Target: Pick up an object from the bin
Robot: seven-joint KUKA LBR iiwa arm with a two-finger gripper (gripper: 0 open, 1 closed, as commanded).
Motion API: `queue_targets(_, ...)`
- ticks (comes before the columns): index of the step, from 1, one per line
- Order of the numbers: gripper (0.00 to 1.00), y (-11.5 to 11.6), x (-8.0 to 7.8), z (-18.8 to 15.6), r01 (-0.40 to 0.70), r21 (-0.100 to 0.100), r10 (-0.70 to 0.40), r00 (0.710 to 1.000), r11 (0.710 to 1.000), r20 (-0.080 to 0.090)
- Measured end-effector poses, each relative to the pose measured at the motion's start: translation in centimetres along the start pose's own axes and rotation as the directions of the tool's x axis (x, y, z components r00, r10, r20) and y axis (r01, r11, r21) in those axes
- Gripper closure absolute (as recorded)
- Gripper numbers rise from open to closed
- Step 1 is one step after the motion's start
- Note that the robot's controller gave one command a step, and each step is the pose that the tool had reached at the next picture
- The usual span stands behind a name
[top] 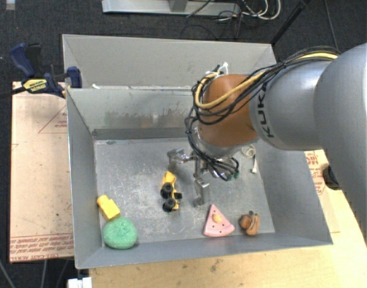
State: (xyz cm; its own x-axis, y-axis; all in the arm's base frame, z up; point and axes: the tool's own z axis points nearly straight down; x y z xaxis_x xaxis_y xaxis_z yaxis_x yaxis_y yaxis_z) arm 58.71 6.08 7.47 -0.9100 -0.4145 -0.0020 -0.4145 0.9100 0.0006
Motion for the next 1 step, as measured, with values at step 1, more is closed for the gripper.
queue_targets(1,0.0,1.7,-0.7,0.34,0.066,0.0,-0.066,0.998,0.998,0.0)
